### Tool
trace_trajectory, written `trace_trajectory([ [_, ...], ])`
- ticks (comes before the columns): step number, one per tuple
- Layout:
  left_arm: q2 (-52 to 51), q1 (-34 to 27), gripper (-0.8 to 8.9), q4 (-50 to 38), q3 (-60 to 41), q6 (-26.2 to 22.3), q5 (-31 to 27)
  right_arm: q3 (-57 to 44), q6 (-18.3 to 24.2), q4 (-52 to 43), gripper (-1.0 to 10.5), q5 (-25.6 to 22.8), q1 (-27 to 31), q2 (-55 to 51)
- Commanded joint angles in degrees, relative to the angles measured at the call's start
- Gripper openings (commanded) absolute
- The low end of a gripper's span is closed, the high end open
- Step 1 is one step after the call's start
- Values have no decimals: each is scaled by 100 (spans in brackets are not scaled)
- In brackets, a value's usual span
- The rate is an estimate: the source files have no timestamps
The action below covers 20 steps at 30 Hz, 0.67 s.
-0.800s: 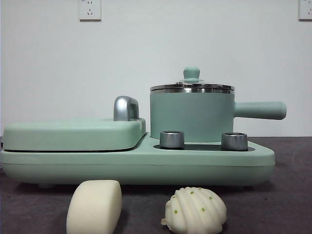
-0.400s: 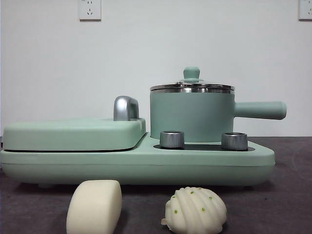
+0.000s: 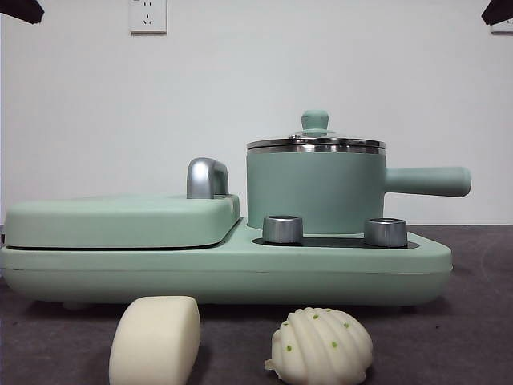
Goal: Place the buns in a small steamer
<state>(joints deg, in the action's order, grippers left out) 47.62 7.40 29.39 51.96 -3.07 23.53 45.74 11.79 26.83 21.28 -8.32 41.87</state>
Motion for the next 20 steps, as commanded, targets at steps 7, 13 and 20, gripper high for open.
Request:
trace_trajectory([
  [7,22,24,271,-70,133,-227,35,98,238,26,232,15,-61,35],
  [13,90,136,273,-420,133,-251,35,98,236,24,232,13,-61,35],
  [20,654,782,279,-1484,133,-249,52,98,240,28,232,9,-61,39],
])
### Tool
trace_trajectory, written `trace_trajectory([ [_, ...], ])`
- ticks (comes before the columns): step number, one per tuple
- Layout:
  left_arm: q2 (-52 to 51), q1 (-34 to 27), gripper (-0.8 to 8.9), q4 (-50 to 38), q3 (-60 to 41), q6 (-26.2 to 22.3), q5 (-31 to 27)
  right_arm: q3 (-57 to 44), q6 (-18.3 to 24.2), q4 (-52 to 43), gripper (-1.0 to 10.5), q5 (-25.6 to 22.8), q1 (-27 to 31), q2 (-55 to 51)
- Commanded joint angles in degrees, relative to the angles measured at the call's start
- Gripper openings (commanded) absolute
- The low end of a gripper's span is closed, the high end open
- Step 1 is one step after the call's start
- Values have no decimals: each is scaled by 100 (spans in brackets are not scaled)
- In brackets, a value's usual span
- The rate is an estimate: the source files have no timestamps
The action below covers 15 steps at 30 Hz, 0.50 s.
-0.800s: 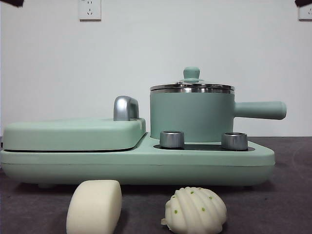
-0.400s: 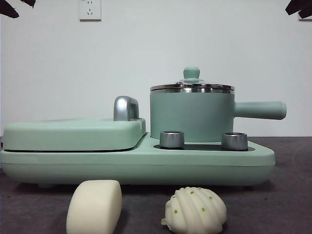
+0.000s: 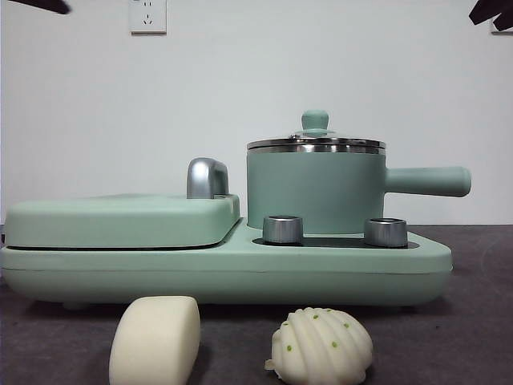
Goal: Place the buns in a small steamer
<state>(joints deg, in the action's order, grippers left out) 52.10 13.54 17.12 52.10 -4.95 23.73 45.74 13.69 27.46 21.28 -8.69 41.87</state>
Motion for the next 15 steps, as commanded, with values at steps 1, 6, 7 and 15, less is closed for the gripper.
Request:
trace_trajectory([
  [1,317,273,279,-389,120,-61,33,98,48,-35,232,0,-24,39],
  [6,1053,879,279,-1211,120,-59,31,98,31,-39,232,-28,-24,39],
  [7,1185,977,279,-1353,120,-59,31,98,26,-39,232,-28,-24,39],
  [15,2319,1679,279,-2841,133,-55,-2,98,24,-37,232,-26,-24,35],
])
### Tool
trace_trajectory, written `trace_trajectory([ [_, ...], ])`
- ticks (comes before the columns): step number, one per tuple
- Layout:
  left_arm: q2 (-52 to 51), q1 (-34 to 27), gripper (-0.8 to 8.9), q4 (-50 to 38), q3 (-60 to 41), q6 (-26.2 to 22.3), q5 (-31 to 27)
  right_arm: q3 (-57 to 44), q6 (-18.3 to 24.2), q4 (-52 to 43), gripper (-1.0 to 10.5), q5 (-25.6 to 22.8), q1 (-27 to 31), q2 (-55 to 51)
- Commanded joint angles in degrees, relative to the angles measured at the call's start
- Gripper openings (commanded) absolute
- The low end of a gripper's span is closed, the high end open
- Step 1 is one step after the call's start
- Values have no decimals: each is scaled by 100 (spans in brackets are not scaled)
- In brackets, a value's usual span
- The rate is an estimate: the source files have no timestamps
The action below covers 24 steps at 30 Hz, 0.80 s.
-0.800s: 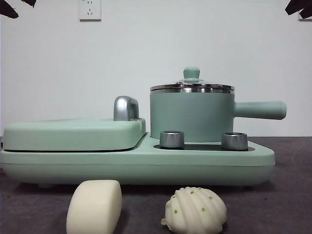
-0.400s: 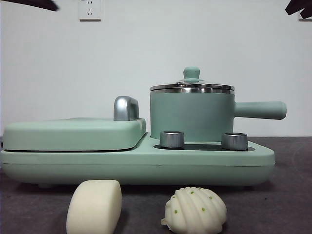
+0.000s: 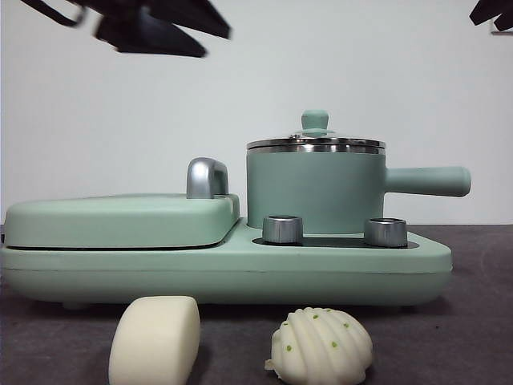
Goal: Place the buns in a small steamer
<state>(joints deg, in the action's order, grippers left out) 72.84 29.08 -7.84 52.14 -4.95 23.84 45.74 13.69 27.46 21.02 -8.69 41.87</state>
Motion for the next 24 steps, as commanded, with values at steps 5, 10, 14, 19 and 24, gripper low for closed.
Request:
trace_trajectory([
  [5,894,426,279,-807,358,-52,-297,98,-28,-39,231,0,-24,35],
  [10,1563,643,279,-850,881,-50,-326,98,-168,-37,231,0,-24,35],
  [14,2070,745,279,-848,1335,-61,-328,98,-166,-37,231,0,-24,35],
  [19,2640,796,279,-839,1832,-59,-328,98,-166,-35,231,2,-24,35],
  [24,3001,796,279,-846,2035,-66,-330,98,-166,-35,231,0,-24,35],
])
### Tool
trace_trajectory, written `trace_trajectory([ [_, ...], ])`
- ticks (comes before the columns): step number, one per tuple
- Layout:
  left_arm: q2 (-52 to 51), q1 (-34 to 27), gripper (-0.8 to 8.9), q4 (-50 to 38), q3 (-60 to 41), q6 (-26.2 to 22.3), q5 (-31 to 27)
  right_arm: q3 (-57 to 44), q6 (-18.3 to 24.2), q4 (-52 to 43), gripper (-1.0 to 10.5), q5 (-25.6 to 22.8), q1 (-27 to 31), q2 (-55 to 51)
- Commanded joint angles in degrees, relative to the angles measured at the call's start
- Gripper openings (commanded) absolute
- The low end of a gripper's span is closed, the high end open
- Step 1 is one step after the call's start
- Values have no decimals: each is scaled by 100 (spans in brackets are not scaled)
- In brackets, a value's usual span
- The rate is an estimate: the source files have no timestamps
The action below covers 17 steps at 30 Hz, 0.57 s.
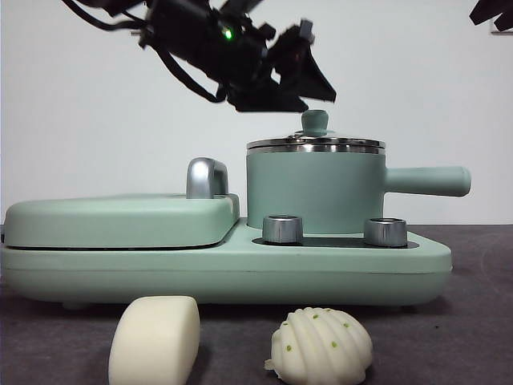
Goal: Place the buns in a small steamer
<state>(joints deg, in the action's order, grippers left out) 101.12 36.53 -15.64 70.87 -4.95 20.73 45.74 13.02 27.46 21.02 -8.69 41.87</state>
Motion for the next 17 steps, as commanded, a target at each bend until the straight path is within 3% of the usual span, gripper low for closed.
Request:
trace_trajectory([
  [1,219,50,279,-66,170,-66,-20,98,-98,-37,231,0,-24,37],
  [11,354,57,274,155,170,-151,-17,98,-98,-35,231,0,-24,37],
  [13,354,57,226,195,170,-164,-20,98,-98,-35,231,0,-24,37],
  [17,354,57,35,236,170,-175,-20,98,-98,-35,231,-2,-24,37],
])
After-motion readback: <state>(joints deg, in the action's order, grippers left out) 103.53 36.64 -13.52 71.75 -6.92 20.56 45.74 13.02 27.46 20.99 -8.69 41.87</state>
